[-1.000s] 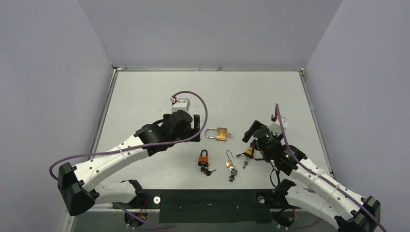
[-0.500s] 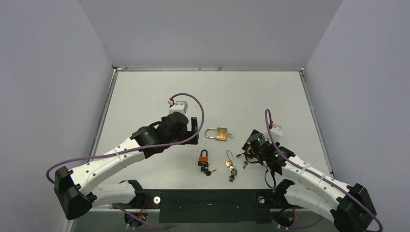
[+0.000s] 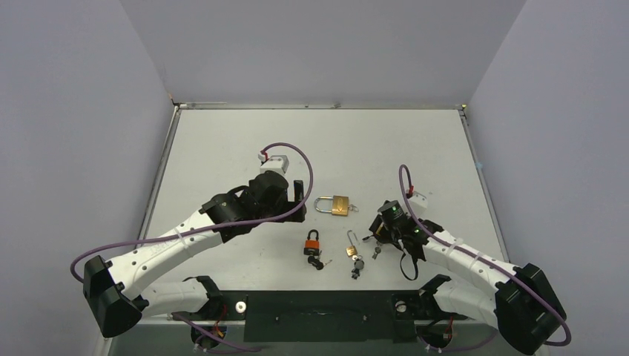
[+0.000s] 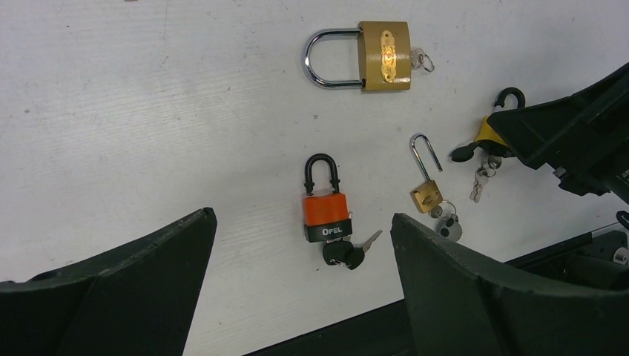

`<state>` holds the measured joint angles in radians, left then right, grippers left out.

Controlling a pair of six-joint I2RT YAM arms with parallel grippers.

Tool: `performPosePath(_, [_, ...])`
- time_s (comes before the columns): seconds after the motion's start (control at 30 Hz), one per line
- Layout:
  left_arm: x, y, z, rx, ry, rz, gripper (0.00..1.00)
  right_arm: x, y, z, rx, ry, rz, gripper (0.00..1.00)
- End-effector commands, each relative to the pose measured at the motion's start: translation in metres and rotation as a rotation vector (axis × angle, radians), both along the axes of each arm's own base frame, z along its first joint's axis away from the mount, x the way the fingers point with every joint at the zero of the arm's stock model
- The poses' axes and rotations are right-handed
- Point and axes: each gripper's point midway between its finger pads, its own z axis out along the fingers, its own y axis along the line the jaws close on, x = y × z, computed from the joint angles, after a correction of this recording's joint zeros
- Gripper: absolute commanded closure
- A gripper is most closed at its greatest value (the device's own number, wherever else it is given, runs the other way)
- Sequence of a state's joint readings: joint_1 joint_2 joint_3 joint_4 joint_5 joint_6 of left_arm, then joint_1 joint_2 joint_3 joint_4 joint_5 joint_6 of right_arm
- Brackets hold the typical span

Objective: Lock with the key
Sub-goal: Pick up the lock from the center of the board.

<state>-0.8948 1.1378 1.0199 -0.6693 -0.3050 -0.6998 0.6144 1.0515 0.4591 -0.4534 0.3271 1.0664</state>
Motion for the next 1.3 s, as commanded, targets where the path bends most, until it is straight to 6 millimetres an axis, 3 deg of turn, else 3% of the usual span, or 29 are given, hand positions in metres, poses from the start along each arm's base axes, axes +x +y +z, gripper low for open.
performPosePath(0.0, [0.006,-0.009,0.014,-0.062,-0.025,0.0,0.12,0.004,0.01,-0.005,0.043,-0.003,0.03,0.32])
performPosePath(0.2, [0.009,-0.012,0.011,-0.064,-0.008,-0.002,0.12,0.001,0.012,-0.017,0.036,0.029,0.038,0.42])
performPosePath(0.27, [0.01,-0.013,0.012,-0.067,-0.006,-0.003,0.12,0.002,0.011,-0.017,0.027,0.027,0.04,0.51])
performPosePath(0.4, [0.011,-0.015,0.011,-0.075,0.006,-0.006,0.12,0.009,0.012,-0.005,0.019,-0.016,0.063,0.86])
performPosePath(0.5, [0.01,-0.019,0.011,-0.097,0.019,-0.026,0.12,0.021,0.028,0.021,0.038,-0.106,0.141,0.99])
performPosePath(0.53, [0.012,-0.02,0.012,-0.104,0.017,-0.032,0.12,0.023,0.032,0.029,0.024,-0.132,0.183,1.0])
performPosePath(0.63, [0.009,-0.031,0.019,-0.153,0.029,-0.09,0.12,0.028,0.065,0.078,0.062,-0.291,0.323,1.0])
performPosePath(0.87, [0.0,-0.062,0.054,-0.279,0.014,-0.293,0.16,0.008,0.124,0.172,0.193,-0.547,0.677,1.0])
performPosePath(0.93, [-0.003,-0.07,0.069,-0.314,0.002,-0.348,0.19,-0.003,0.135,0.191,0.229,-0.587,0.779,1.0])
performPosePath(1.1, [-0.015,-0.085,0.103,-0.419,-0.024,-0.456,0.26,-0.034,0.159,0.219,0.289,-0.602,1.018,1.0])
performPosePath(1.27, [-0.023,-0.092,0.108,-0.452,0.006,-0.498,0.34,-0.058,0.173,0.249,0.351,-0.638,1.152,1.0])
